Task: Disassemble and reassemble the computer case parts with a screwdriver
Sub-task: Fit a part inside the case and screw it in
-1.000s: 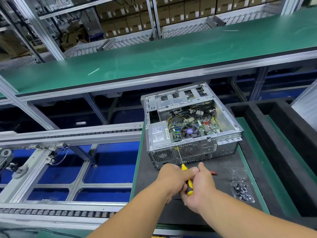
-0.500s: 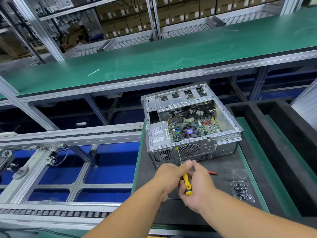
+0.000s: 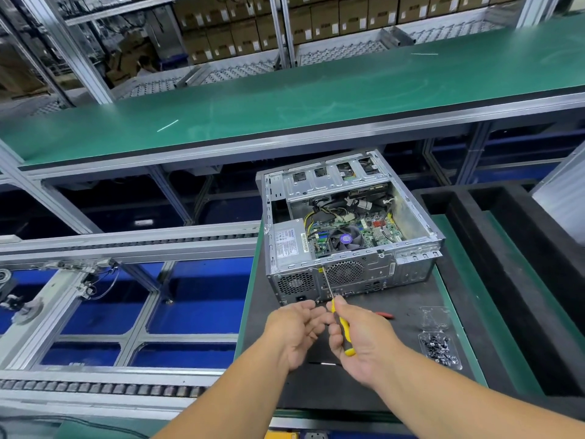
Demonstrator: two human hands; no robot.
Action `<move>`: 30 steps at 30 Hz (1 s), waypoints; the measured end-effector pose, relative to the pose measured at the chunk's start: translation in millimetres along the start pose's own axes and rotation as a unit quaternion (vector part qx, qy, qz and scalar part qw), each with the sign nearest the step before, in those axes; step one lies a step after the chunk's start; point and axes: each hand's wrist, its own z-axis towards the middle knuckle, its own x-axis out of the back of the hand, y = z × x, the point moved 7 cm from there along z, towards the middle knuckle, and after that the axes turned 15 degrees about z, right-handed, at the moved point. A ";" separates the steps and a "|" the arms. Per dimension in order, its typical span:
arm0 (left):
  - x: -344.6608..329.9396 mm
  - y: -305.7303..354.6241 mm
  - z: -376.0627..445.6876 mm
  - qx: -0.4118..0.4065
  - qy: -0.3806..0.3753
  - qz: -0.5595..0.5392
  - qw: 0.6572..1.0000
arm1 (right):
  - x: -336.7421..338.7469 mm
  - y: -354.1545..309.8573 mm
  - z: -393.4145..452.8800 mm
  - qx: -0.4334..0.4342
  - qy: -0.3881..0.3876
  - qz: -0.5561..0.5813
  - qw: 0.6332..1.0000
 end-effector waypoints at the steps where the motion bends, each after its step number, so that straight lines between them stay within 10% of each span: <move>1: -2.7 0.3 1.9 -0.008 -0.009 -0.006 1.000 | -0.1 0.0 0.1 -0.003 -0.001 0.003 1.000; 10: -13.4 4.0 17.1 -0.012 -0.003 -0.015 1.000 | 48.3 -8.0 2.2 0.113 0.019 -0.284 0.952; 30: -35.2 -12.1 44.1 0.007 -0.072 0.049 0.996 | 63.4 -8.8 15.2 0.156 0.028 -0.322 0.933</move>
